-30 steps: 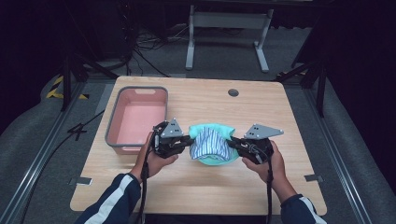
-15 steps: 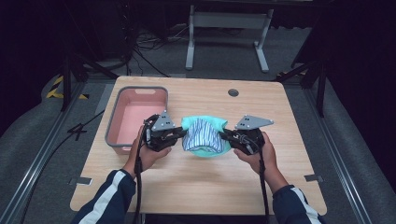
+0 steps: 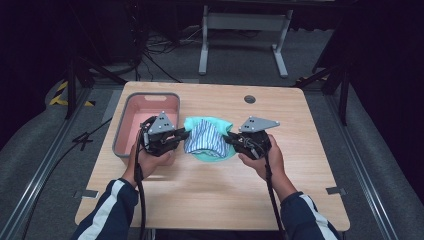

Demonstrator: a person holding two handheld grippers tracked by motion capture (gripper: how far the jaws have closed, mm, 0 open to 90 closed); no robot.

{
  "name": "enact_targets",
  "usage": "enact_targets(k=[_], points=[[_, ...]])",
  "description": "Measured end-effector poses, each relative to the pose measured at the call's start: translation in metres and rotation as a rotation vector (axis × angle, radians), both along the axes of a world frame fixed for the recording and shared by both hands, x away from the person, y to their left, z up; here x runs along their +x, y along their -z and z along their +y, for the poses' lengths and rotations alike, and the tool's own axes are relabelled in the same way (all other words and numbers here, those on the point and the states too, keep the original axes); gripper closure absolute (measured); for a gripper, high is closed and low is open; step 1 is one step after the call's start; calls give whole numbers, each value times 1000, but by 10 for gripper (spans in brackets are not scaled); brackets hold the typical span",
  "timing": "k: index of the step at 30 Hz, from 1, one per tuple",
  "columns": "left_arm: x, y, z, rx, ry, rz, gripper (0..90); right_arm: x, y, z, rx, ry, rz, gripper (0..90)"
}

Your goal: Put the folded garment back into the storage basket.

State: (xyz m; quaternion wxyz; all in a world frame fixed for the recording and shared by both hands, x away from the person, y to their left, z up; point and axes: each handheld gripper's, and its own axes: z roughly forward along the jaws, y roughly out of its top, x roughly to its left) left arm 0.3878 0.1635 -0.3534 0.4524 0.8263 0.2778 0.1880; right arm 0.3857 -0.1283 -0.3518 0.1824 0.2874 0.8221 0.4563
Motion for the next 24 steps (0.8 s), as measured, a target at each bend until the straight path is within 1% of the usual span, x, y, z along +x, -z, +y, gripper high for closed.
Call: enact_targets(k=[1,3,8,9,11,12,13,17,19,21,23,24], points=[[0,0,1,-10,-5,2,823,0,0,1,1,-4,2,835],[1,-1,5,-5,-9,-3,822,2,-2,6,4,-6,4,834],[1,-4,13,-15,-26,-10,823,6,-8,15,3,-13,-7,834],[1,-6,17,-19,-29,-10,823,6,-9,16,1,-12,-10,834],[1,-6,20,-22,-32,-12,823,8,-10,18,2,-12,-7,834],[1,-6,21,-33,-36,-13,823,9,-10,19,4,-16,-5,834],[0,-7,23,-29,-38,-13,823,9,-10,21,3,-16,-5,834],[-1,-10,31,-40,-53,-28,824,13,-14,30,5,-24,-9,834],[-2,-11,35,-39,-60,-27,824,14,-15,34,6,-30,-11,834],[-1,-11,41,-49,-73,-24,824,14,-17,37,9,-35,-13,834],[-1,-12,43,-45,-76,-23,824,15,-18,41,11,-41,-13,834],[-1,-12,47,-51,-84,-22,824,16,-19,45,12,-49,-14,834]])
